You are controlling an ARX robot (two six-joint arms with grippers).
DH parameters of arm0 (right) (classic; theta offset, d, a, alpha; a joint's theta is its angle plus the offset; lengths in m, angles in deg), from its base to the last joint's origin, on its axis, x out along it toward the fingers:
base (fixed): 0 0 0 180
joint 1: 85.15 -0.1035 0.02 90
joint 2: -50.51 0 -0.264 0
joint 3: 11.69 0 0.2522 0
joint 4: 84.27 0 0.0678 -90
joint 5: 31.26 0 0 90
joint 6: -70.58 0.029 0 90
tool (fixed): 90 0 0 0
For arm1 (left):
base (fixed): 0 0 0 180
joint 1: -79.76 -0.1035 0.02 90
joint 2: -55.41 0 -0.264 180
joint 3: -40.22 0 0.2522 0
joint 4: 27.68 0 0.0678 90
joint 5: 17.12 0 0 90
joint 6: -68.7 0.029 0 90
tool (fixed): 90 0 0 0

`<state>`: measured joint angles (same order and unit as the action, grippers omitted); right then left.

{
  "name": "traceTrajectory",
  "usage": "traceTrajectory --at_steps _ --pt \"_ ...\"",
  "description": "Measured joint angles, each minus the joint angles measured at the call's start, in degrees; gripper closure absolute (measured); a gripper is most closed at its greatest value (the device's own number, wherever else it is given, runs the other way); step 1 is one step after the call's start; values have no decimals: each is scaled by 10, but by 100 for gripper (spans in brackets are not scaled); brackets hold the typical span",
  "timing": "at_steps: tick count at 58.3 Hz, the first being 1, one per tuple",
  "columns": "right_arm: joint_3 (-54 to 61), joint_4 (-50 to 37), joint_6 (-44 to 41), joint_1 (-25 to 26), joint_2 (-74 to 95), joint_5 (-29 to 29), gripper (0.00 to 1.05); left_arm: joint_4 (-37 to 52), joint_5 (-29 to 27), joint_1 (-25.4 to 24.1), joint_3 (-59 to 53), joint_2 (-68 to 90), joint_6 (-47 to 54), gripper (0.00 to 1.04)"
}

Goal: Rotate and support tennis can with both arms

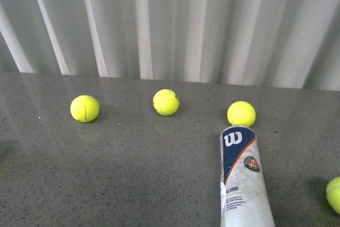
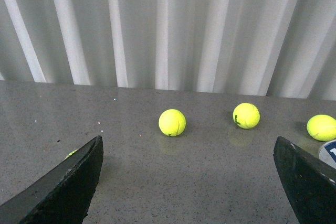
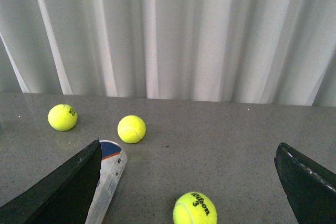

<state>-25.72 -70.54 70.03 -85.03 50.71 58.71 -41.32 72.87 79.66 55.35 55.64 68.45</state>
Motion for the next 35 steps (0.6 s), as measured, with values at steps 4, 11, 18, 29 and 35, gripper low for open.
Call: traceTrajectory --at_steps 4,11,18,29,35 --pt "0 0 0 0 0 0 7 0 0 0 0 0 0 7" --pt "0 0 0 0 0 0 7 0 0 0 0 0 0 7" --pt "0 0 0 0 0 0 7 0 0 0 0 0 0 7" --pt "0 0 0 0 0 0 7 0 0 0 0 0 0 7" --pt "0 0 0 0 0 0 7 0 0 0 0 0 0 7"
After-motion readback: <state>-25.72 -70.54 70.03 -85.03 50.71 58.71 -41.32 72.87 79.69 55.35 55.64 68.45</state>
